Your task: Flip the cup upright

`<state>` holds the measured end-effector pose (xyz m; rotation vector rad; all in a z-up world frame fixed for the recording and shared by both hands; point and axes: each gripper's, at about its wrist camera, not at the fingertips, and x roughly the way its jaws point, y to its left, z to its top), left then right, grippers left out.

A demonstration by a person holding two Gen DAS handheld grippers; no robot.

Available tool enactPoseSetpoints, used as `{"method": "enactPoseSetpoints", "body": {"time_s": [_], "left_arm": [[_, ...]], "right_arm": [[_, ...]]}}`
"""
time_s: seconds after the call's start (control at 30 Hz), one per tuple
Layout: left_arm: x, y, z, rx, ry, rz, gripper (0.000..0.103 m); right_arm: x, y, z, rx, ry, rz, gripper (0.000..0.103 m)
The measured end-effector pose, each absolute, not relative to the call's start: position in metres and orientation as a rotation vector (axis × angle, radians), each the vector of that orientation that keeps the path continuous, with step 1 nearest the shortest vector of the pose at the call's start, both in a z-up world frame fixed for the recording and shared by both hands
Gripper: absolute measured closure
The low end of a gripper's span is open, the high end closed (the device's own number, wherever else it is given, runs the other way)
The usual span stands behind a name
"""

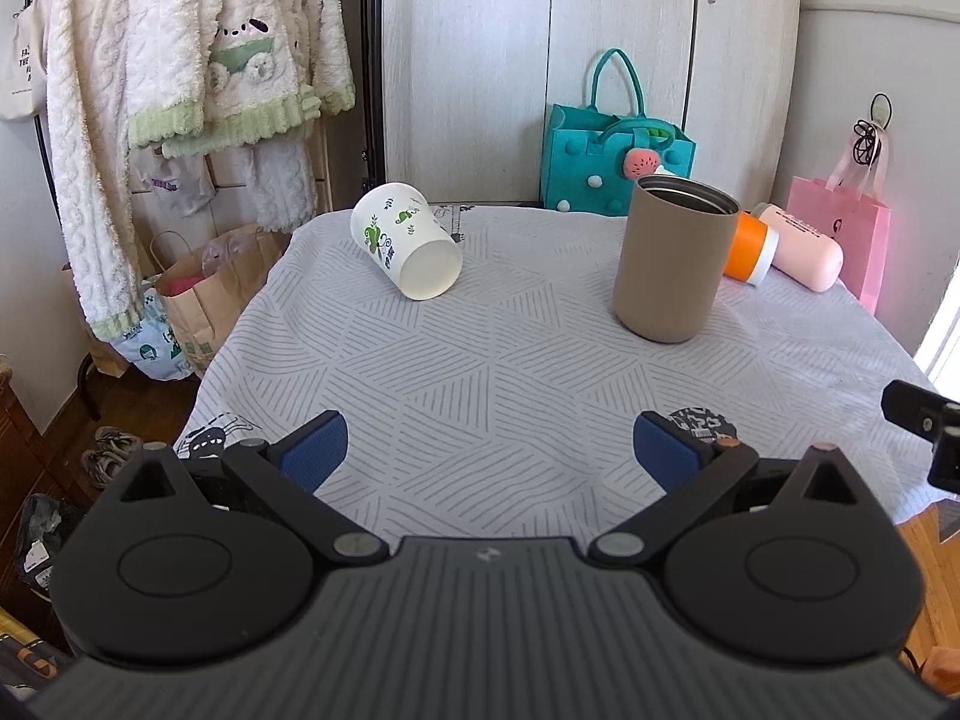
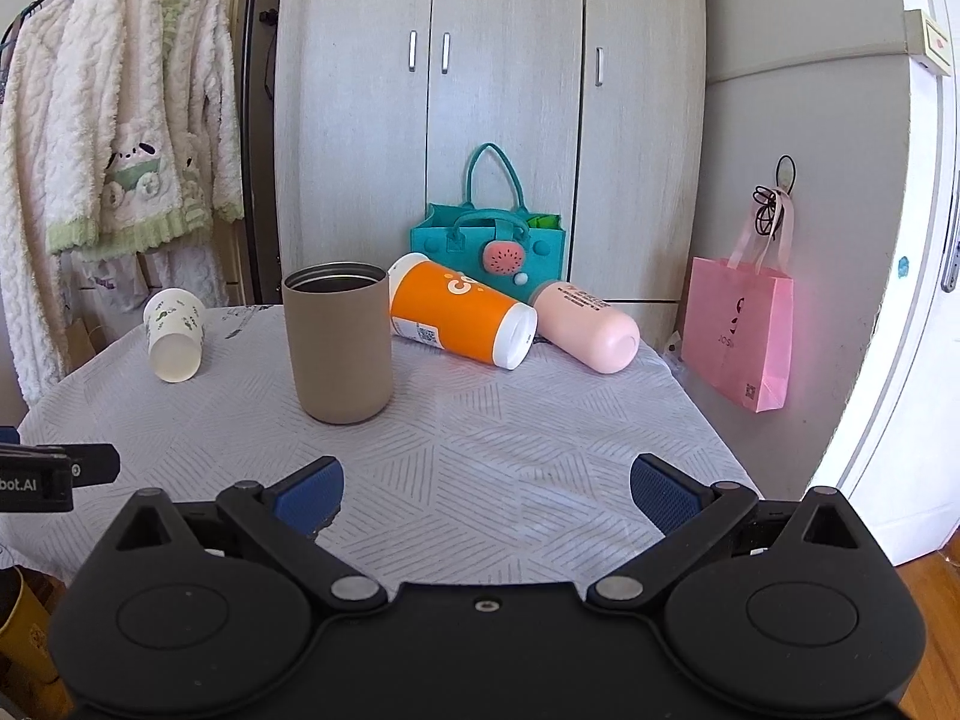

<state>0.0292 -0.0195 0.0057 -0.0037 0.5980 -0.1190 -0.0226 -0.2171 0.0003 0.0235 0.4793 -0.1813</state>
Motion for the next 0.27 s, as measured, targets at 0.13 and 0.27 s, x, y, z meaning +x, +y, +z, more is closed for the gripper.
{"method": "enactPoseSetpoints", "body": {"time_s": [0.13,0.27], "left_arm": [[0.0290,-0.0208,0.0052,0.003,0.588,-0.117,0.000],[0.0301,-0.0205,0.0054,0.000,0.593,-0.115,0.000]], "right_arm": [[-0.0218,-0.2196,-0.0003,0.028,0.479,-0.191,0.000],[-0.0208,-0.2206,-0.0007,0.031,0.481,-0.194,0.000]]}}
